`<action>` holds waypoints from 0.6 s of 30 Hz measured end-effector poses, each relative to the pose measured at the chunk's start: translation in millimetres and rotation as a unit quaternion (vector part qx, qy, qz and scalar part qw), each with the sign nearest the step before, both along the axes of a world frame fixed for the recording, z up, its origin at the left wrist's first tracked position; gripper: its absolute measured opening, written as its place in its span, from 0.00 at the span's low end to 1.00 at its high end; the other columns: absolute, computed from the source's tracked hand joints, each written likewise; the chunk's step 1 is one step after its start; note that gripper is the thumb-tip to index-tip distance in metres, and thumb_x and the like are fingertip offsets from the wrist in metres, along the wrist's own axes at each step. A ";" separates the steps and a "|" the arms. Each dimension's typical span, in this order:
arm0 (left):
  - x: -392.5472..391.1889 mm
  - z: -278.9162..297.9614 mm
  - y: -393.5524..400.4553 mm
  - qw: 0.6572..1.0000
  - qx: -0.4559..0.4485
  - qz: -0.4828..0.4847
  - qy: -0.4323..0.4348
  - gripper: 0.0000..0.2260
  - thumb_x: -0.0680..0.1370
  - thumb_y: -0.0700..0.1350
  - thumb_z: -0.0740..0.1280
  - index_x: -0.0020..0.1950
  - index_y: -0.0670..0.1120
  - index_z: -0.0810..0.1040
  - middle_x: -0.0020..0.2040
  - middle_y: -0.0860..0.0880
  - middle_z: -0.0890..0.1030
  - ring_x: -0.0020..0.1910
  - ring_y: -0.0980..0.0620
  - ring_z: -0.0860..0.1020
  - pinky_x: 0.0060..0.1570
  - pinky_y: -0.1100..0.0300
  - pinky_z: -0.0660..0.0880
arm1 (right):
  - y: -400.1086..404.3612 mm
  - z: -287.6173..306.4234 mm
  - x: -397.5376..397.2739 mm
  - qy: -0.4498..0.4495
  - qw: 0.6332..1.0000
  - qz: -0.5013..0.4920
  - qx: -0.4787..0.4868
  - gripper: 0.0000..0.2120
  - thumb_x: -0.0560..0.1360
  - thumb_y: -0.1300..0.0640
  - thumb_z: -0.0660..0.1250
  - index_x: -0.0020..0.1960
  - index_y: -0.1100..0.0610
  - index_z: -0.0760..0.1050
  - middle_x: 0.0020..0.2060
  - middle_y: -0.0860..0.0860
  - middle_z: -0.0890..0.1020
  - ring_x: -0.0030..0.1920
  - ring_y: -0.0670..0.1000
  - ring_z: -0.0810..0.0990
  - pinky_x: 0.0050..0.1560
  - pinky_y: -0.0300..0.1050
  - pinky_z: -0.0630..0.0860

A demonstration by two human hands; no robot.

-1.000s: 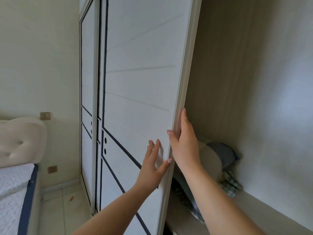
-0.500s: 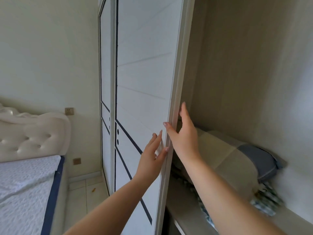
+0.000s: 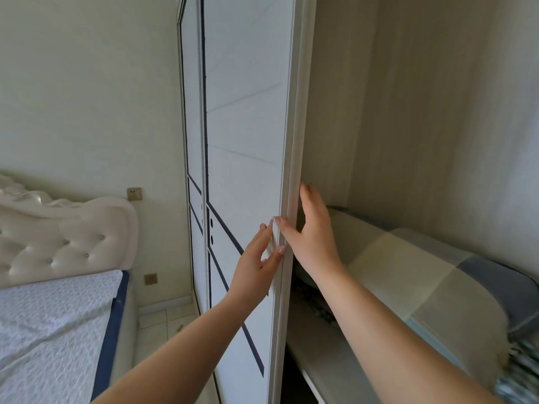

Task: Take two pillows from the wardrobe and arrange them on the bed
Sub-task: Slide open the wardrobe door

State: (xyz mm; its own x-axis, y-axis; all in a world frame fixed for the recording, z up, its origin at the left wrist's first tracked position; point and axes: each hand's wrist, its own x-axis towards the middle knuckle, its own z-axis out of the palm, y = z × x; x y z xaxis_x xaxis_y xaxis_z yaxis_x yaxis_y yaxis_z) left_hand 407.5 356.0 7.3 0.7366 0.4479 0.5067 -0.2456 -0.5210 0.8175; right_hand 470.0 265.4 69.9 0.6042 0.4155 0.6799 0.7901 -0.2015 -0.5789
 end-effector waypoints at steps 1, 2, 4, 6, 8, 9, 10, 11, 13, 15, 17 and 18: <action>2.8 0.2 5.3 1.000 -0.001 -0.001 -0.002 0.23 0.80 0.48 0.61 0.67 0.66 0.54 0.77 0.55 0.60 0.77 0.56 0.53 0.46 0.88 0.58 | 4.4 0.5 2.3 -0.003 1.000 -0.003 -0.006 0.35 0.74 0.48 0.66 0.75 0.51 0.52 0.76 0.51 0.54 0.76 0.51 0.51 0.71 0.45 0.54; 5.7 0.4 10.4 1.000 -0.002 -0.003 -0.005 0.23 0.80 0.48 0.61 0.68 0.66 0.54 0.77 0.54 0.60 0.77 0.56 0.53 0.45 0.88 0.59 | 8.7 1.2 4.6 -0.006 1.000 -0.005 -0.012 0.36 0.74 0.48 0.65 0.75 0.51 0.51 0.76 0.51 0.53 0.76 0.51 0.51 0.72 0.46 0.54; 11.0 1.1 19.2 1.000 0.002 -0.001 -0.005 0.23 0.80 0.47 0.61 0.67 0.65 0.54 0.77 0.54 0.60 0.77 0.56 0.53 0.44 0.88 0.59 | 16.7 2.7 8.9 -0.010 1.000 -0.006 -0.016 0.36 0.74 0.48 0.65 0.75 0.52 0.51 0.77 0.51 0.53 0.76 0.52 0.50 0.72 0.47 0.54; 15.6 1.7 27.4 1.000 0.002 0.000 -0.006 0.22 0.80 0.46 0.60 0.67 0.65 0.54 0.77 0.53 0.59 0.77 0.56 0.53 0.44 0.88 0.58 | 25.2 3.4 12.8 -0.010 1.000 -0.007 -0.019 0.35 0.75 0.48 0.65 0.75 0.52 0.50 0.77 0.52 0.53 0.76 0.52 0.50 0.72 0.48 0.54; 20.1 2.0 35.3 1.000 0.001 0.001 -0.005 0.23 0.80 0.46 0.60 0.68 0.64 0.54 0.77 0.53 0.59 0.77 0.55 0.53 0.45 0.88 0.57 | 33.6 3.4 16.9 -0.012 1.000 -0.013 -0.026 0.36 0.75 0.47 0.65 0.75 0.51 0.50 0.77 0.52 0.52 0.76 0.53 0.50 0.73 0.49 0.54; 22.1 1.8 39.2 1.000 0.002 0.003 -0.004 0.23 0.80 0.47 0.60 0.68 0.64 0.53 0.78 0.53 0.59 0.77 0.55 0.53 0.45 0.89 0.57 | 37.5 3.3 19.1 -0.014 0.999 -0.016 -0.030 0.36 0.75 0.47 0.64 0.75 0.50 0.49 0.77 0.52 0.52 0.76 0.53 0.49 0.73 0.49 0.54; 24.1 1.4 42.7 1.000 0.003 0.004 -0.003 0.23 0.80 0.47 0.60 0.69 0.63 0.53 0.78 0.53 0.58 0.77 0.56 0.53 0.45 0.88 0.57 | 40.7 3.2 20.9 -0.016 0.999 -0.019 -0.034 0.36 0.75 0.46 0.64 0.75 0.50 0.49 0.77 0.52 0.51 0.76 0.53 0.49 0.73 0.49 0.54; 25.9 0.8 45.8 1.000 0.005 0.004 -0.003 0.24 0.80 0.47 0.60 0.70 0.63 0.53 0.78 0.53 0.58 0.77 0.56 0.53 0.44 0.88 0.57 | 43.6 3.0 22.7 -0.016 0.999 -0.020 -0.036 0.36 0.75 0.46 0.64 0.76 0.50 0.48 0.77 0.51 0.51 0.76 0.53 0.49 0.72 0.48 0.54; 28.7 -0.4 50.3 1.000 0.006 0.001 -0.006 0.24 0.80 0.47 0.61 0.70 0.63 0.54 0.78 0.54 0.58 0.77 0.57 0.53 0.45 0.88 0.57 | 48.1 2.2 25.3 -0.008 0.999 -0.014 -0.035 0.36 0.75 0.46 0.63 0.76 0.49 0.47 0.77 0.51 0.51 0.76 0.52 0.49 0.72 0.47 0.54; 31.0 -0.8 53.8 1.000 0.005 -0.002 -0.011 0.23 0.80 0.47 0.61 0.69 0.64 0.54 0.77 0.54 0.59 0.77 0.57 0.53 0.45 0.88 0.57 | 52.3 1.7 27.4 0.004 1.000 -0.002 -0.030 0.36 0.75 0.47 0.63 0.76 0.49 0.46 0.77 0.51 0.52 0.76 0.52 0.50 0.71 0.46 0.55; 33.6 0.4 57.5 1.000 0.003 0.000 -0.010 0.24 0.80 0.47 0.61 0.71 0.62 0.55 0.77 0.54 0.60 0.77 0.56 0.53 0.45 0.88 0.57 | 57.1 2.2 29.7 0.014 0.999 0.006 -0.028 0.36 0.75 0.48 0.64 0.76 0.49 0.46 0.77 0.51 0.52 0.76 0.51 0.51 0.70 0.43 0.55; 34.8 0.8 59.4 1.000 0.003 0.001 -0.009 0.24 0.80 0.47 0.61 0.72 0.61 0.55 0.77 0.54 0.60 0.77 0.56 0.53 0.45 0.88 0.57 | 59.3 2.5 30.7 0.015 0.999 0.007 -0.029 0.36 0.75 0.48 0.64 0.76 0.49 0.46 0.77 0.51 0.53 0.76 0.51 0.51 0.70 0.43 0.55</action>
State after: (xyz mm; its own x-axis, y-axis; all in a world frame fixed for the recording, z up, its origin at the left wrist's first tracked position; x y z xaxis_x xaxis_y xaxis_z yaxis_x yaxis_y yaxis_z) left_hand 442.2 415.4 8.1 0.7271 0.4455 0.5223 -0.2592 -0.5263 0.8098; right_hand 500.6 324.7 72.4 0.6173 0.4621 0.6367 0.7759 -0.2235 -0.5900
